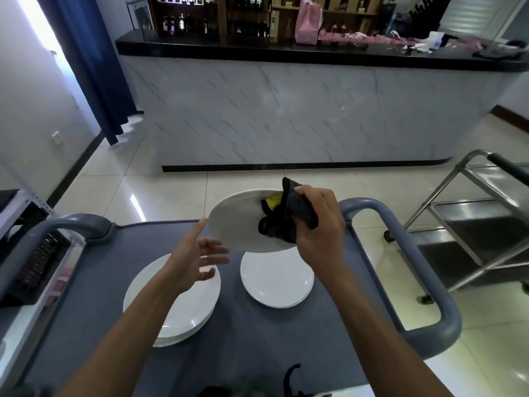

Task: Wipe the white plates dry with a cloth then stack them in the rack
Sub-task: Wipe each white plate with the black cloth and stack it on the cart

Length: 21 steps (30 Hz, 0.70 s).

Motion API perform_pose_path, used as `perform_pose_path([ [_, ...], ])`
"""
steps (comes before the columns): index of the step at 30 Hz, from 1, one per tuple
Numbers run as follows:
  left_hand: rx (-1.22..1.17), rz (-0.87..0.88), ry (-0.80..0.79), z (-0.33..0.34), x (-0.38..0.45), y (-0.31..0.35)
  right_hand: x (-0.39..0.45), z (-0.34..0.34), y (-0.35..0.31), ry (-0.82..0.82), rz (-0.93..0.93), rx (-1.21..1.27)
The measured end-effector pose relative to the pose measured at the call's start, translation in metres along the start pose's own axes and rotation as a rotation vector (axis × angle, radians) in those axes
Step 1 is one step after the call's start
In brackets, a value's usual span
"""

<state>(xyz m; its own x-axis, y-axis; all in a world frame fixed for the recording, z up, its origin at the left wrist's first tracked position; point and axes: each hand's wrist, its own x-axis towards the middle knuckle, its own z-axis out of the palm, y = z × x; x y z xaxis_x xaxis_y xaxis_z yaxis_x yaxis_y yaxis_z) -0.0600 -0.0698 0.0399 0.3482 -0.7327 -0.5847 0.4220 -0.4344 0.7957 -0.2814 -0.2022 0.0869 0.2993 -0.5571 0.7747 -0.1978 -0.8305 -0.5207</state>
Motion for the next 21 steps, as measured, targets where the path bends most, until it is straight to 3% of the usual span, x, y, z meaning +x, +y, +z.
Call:
perform_pose_path([
  [5, 0.003, -0.166, -0.204, -0.001, 0.004, 0.000, -0.008, 0.001, 0.006, 0.042, -0.102, -0.055],
  [12, -0.231, -0.224, -0.314, 0.011, 0.004, 0.000, -0.018, -0.002, 0.019, -0.032, -0.170, -0.076],
  [18, -0.642, -0.131, -0.285, 0.024, 0.005, -0.002, -0.022, -0.011, 0.018, -0.205, -0.259, -0.088],
  [21, -0.737, -0.116, -0.247, 0.022, 0.008, 0.003, -0.019, -0.018, 0.016, -0.281, -0.326, -0.114],
])
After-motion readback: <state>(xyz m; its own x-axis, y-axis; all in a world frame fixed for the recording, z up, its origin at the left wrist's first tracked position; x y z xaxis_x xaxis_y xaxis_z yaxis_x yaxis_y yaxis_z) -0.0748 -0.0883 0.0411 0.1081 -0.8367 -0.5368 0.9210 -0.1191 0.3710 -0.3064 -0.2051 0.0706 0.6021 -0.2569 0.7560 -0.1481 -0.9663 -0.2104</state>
